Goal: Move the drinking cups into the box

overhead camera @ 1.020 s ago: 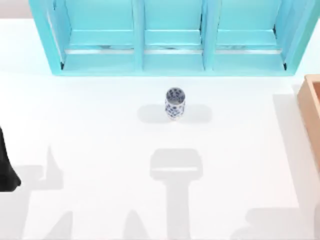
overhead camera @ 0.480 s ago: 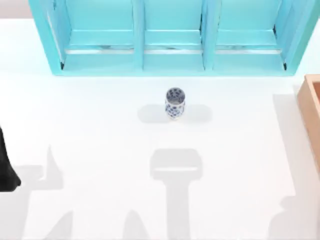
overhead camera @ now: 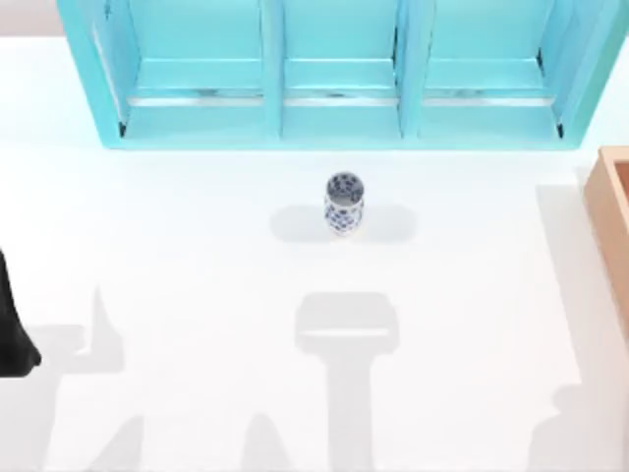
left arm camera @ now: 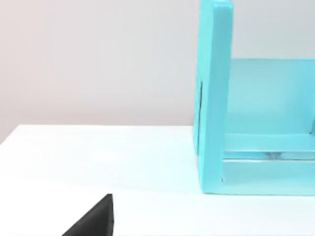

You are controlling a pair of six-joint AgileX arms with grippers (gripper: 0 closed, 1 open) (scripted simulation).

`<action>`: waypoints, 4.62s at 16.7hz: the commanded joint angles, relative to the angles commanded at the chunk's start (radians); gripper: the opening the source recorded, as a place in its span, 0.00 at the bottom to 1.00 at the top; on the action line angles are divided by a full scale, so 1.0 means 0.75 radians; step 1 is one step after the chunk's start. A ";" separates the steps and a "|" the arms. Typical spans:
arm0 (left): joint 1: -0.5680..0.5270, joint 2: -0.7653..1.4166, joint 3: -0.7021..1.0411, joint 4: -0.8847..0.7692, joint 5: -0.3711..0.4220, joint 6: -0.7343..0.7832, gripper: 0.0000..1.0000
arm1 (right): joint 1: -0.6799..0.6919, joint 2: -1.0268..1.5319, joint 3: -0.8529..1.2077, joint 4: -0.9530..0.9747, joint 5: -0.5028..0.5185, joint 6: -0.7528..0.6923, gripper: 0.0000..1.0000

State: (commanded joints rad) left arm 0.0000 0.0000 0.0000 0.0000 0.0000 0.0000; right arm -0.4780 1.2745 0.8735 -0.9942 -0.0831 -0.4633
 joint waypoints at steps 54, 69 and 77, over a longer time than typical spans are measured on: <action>0.000 0.000 0.000 0.000 0.000 0.000 1.00 | 1.384 1.530 2.104 -0.599 0.260 1.384 1.00; 0.000 0.000 0.000 0.000 0.000 0.000 1.00 | 1.428 1.627 1.910 -0.298 0.272 1.429 1.00; 0.000 0.000 0.000 0.000 0.000 0.000 1.00 | 1.420 1.656 1.764 -0.123 0.271 1.420 1.00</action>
State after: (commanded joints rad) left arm 0.0000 0.0000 0.0000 0.0000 0.0000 0.0000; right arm 0.5870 2.5168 2.1962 -1.0864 0.1203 0.6021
